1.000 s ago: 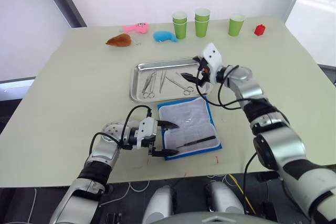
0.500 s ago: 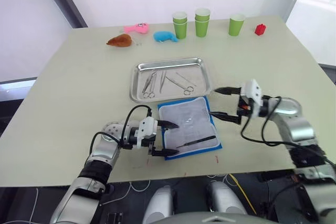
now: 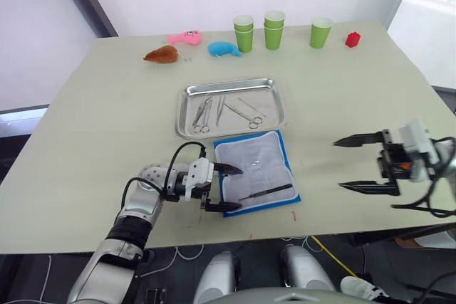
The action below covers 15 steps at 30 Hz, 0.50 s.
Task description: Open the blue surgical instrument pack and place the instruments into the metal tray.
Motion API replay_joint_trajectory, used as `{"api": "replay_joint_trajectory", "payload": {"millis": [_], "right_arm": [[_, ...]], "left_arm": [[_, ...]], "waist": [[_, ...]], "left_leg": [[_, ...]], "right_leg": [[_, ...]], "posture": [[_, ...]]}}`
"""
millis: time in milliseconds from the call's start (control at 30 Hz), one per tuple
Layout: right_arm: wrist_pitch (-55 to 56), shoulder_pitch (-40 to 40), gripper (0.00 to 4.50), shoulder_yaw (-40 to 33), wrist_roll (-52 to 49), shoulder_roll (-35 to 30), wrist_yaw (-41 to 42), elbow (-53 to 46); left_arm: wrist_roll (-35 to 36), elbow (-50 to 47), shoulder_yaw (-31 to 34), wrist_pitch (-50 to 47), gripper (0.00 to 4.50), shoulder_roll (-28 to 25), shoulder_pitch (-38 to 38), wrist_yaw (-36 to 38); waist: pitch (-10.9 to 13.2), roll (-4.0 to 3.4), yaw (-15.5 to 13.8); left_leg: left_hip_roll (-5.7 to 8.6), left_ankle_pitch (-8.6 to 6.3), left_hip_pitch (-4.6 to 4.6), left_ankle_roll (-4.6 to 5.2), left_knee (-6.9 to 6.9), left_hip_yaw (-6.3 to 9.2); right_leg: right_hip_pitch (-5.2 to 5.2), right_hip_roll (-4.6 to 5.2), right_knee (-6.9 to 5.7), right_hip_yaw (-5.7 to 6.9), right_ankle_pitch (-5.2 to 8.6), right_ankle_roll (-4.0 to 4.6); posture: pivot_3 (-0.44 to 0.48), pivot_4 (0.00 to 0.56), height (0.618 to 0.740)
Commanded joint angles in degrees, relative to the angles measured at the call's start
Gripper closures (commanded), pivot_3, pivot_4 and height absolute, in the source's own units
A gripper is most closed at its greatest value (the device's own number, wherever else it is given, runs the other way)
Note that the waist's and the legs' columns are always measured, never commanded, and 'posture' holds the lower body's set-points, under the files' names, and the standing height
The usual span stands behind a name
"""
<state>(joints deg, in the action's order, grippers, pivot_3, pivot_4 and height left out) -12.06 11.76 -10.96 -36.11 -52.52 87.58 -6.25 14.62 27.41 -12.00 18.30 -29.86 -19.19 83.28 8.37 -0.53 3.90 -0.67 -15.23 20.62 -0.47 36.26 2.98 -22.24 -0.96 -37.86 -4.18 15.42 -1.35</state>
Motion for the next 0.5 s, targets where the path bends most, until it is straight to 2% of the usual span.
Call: {"api": "replay_joint_trajectory", "payload": {"millis": [33,167,500], "right_arm": [[-1.4,-0.3,0.08,-3.6,-3.2,-2.2,1.7,-2.4],[-2.4,-0.2,0.08,-4.8,-4.1,-3.6,2.2,-2.4],[-3.1,0.3,0.08,-4.2,-4.9,-2.4,1.1,-4.3]], "left_arm": [[-5.0,5.1,-2.7,-2.2,0.0,-2.5,3.3,0.5],[-4.2,4.7,-2.5,-2.5,0.0,-2.7,3.1,1.7],[-2.5,3.3,-2.3,-2.9,0.0,-3.5,3.1,4.8]], "waist": [[0.0,0.03,0.1],[0.0,0.05,0.1],[0.2,0.28,0.1]], "left_leg": [[-0.03,0.0,0.0,0.0,-0.01,0.01],[-0.14,0.0,0.0,-0.01,-0.01,0.04],[-0.13,-0.01,0.12,-0.01,-0.05,-0.05]], "right_leg": [[0.0,0.0,0.0,0.0,0.01,0.02],[-0.02,0.01,-0.01,0.06,0.07,0.13],[-0.36,-0.13,0.0,0.03,-0.01,-0.01]], "posture": [[0.0,0.15,0.74],[0.0,0.15,0.74],[0.0,0.15,0.74]]}}
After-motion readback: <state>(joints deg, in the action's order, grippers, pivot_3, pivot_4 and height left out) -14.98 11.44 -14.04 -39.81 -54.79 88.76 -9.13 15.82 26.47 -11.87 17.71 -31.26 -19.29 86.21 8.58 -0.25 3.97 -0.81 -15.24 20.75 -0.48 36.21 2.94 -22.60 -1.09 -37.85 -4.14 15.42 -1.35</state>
